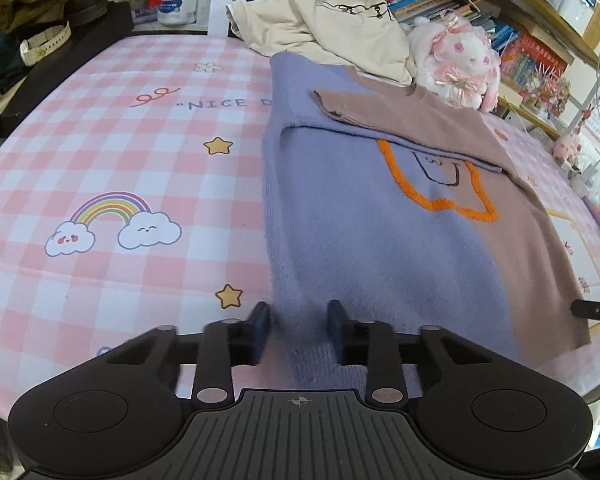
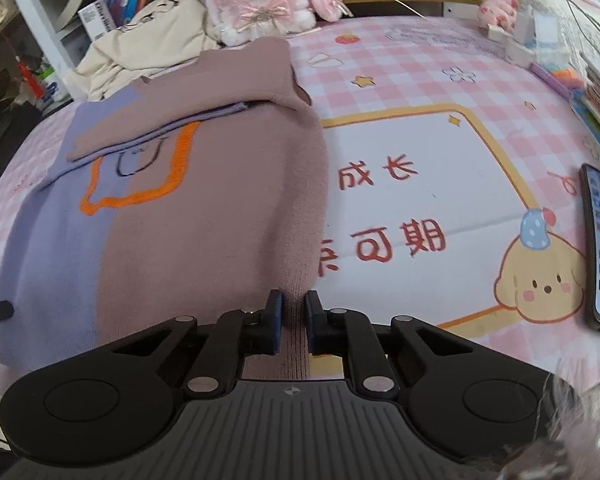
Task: Fold clothes
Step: 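Grasp the pink hem edge with the right gripper while the left gripper grasps the lavender hem, then hold the sweater hem pinched in both grippers and lift it slightly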
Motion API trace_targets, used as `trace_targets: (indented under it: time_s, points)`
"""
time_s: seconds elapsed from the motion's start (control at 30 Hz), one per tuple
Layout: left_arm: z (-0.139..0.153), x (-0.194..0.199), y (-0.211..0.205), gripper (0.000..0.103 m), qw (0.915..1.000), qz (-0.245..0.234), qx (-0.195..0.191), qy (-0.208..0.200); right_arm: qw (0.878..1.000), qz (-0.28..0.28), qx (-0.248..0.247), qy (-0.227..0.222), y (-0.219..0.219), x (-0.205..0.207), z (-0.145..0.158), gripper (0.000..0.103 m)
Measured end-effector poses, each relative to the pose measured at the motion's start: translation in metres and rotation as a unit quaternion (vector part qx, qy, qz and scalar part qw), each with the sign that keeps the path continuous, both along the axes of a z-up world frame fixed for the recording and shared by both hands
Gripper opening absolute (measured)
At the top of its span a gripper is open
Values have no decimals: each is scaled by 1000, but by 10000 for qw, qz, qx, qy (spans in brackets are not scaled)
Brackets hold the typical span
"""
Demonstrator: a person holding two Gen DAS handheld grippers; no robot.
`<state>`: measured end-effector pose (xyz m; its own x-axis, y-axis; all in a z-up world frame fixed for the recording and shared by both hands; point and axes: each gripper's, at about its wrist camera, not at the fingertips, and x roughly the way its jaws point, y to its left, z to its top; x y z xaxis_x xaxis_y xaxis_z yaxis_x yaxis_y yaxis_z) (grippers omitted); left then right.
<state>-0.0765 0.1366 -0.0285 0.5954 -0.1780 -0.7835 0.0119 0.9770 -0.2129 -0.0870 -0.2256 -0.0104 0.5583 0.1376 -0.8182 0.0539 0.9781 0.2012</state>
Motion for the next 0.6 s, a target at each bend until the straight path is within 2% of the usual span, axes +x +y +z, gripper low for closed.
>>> trace_targets:
  time_s: [0.07, 0.2, 0.27, 0.33, 0.43, 0.5, 0.6]
  points:
    - [3, -1, -2, 15, 9999, 3, 84, -106, 10000, 16, 77, -31, 2, 0, 4, 11]
    - [7, 1, -3, 14, 9997, 7, 130, -206, 9968, 273, 709, -255, 3, 2, 16, 11]
    - [6, 3, -2, 14, 9998, 23, 112, -178, 9950, 359, 902, -254, 4, 8, 15, 11]
    - [5, 4, 0, 14, 9999, 51, 76, -142, 9936, 192, 1103, -120, -1, 16, 7, 13]
    - [3, 5, 0, 14, 9999, 46, 39, -101, 9904, -59, 1382, 64, -8, 29, -5, 21]
    - [2, 5, 1, 14, 10000, 28, 31, -73, 9904, -229, 1362, 44, -13, 38, -9, 32]
    - [1, 6, 0, 14, 10000, 9, 60, -37, 9903, -508, 1293, 49, -26, 56, -12, 35]
